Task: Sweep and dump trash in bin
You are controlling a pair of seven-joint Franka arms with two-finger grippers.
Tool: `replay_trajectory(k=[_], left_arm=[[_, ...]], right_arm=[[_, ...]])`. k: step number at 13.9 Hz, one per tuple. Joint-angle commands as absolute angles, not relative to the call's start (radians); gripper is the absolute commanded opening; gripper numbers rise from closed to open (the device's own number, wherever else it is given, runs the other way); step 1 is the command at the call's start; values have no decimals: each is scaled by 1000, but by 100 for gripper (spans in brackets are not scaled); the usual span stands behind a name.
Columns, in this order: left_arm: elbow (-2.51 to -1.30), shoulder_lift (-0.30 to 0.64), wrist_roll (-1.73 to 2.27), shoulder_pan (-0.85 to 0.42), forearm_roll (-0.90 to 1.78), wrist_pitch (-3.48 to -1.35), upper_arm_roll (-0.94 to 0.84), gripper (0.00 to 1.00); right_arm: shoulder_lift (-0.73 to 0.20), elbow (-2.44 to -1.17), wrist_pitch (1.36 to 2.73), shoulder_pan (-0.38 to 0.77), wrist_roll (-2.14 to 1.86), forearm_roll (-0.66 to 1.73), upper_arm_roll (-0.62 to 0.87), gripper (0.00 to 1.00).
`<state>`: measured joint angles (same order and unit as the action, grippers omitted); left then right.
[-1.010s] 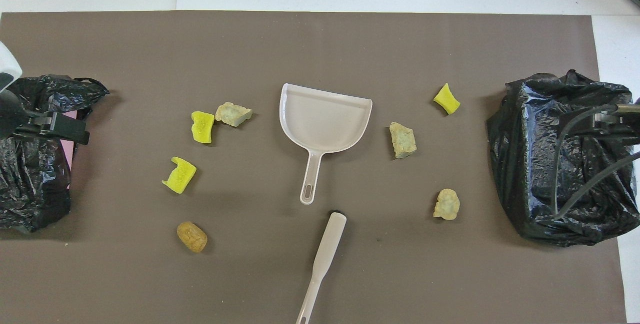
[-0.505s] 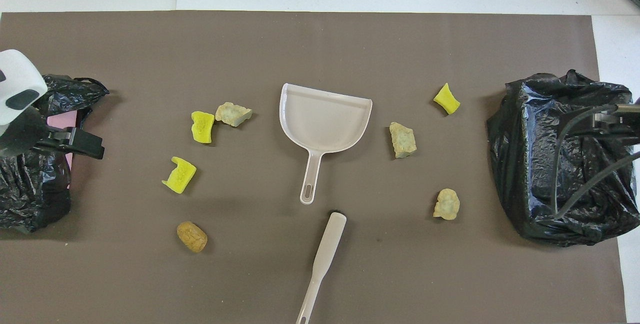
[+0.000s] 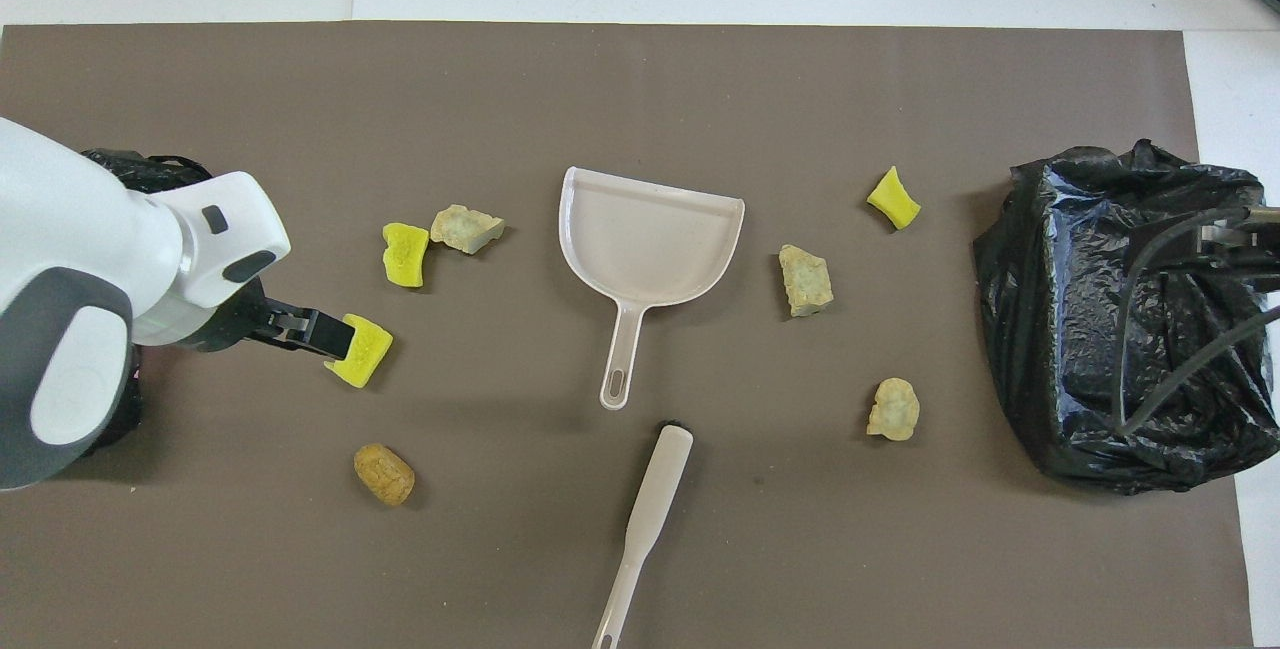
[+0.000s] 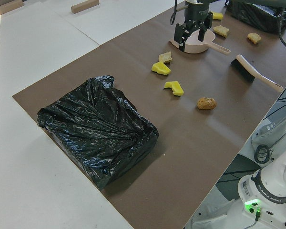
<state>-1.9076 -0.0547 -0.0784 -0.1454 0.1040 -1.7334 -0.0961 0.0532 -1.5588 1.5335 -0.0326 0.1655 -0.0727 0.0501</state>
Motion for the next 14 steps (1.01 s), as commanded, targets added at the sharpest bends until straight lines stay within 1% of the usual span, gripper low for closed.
replay_trajectory(k=[1, 3, 5, 6, 9, 12, 14], left_arm=[[-2002, -91, -40, -253, 121, -1819, -78, 100], [-2080, -100, 33, -317, 123, -1886, -80, 100], [-2118, -95, 105, -411, 123, -1945, -80, 100], [-2141, -91, 148, -458, 123, -1980, -80, 100], [-2232, -100, 241, -589, 123, -2088, -80, 100], [-2255, -97, 285, -720, 123, -2097, -80, 100], [-2298, -98, 311, -802, 123, -2141, -80, 100]], right_arm=[[60, -1566, 1557, -43, 140, -67, 60, 100], [60, -1594, 1607, -31, 149, -66, 61, 100], [52, -1618, 1653, -26, 155, -64, 74, 100], [45, -1629, 1672, -6, 166, -64, 74, 100], [22, -1664, 1710, 70, 247, -64, 74, 100], [-18, -1709, 1779, 168, 378, -64, 74, 100], [-60, -1718, 1827, 224, 461, -64, 74, 100]])
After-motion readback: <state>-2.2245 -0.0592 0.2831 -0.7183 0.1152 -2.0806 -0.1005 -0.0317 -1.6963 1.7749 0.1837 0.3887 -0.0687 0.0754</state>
